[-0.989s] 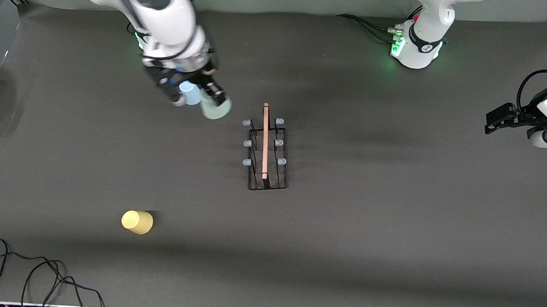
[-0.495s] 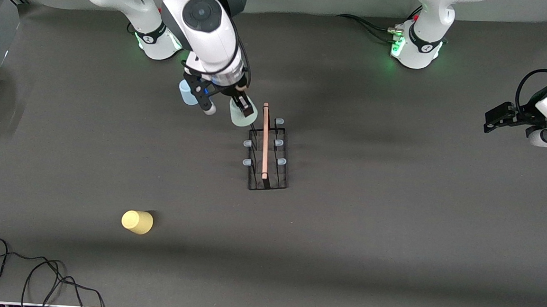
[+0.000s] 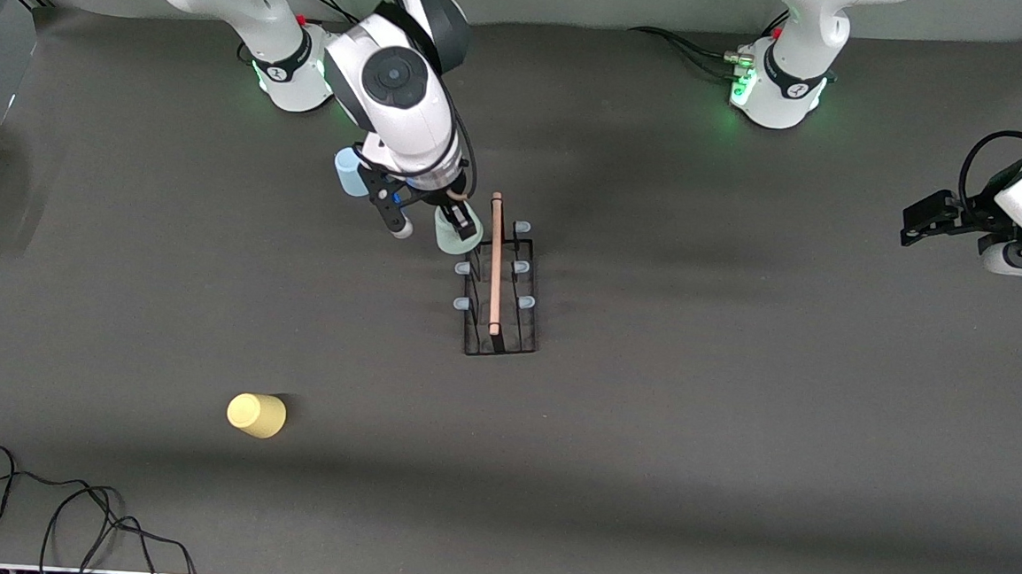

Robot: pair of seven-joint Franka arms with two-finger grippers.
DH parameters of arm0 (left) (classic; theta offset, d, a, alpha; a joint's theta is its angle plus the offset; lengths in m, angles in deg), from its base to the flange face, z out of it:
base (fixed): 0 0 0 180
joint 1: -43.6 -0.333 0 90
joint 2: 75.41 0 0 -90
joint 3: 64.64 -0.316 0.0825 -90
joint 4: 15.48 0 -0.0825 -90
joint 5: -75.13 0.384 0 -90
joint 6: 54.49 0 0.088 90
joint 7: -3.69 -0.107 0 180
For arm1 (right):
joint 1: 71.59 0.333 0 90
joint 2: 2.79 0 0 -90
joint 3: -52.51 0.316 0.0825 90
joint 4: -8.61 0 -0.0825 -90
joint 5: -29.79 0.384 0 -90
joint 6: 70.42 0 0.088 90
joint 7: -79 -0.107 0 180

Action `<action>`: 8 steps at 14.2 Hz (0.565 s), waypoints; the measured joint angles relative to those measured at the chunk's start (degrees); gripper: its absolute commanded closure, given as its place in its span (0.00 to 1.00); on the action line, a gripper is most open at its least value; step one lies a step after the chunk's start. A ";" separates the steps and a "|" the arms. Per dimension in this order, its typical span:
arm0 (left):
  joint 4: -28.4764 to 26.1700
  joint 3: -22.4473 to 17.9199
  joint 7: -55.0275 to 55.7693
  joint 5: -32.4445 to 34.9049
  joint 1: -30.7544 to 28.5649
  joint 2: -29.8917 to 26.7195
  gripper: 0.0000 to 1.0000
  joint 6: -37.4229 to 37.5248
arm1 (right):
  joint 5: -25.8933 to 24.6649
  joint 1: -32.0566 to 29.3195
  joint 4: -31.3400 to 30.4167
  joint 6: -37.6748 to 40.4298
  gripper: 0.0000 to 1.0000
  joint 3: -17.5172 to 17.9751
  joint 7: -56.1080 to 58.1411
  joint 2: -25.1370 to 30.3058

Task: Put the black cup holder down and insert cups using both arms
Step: 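Carry the pale green cup over the rack with the right gripper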

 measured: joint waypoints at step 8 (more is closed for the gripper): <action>0.00 0.17 0.02 0.00 0.00 -0.11 0.00 0.42 | 0.12 0.16 0.64 -2.02 0.00 -0.47 -0.04 -3.19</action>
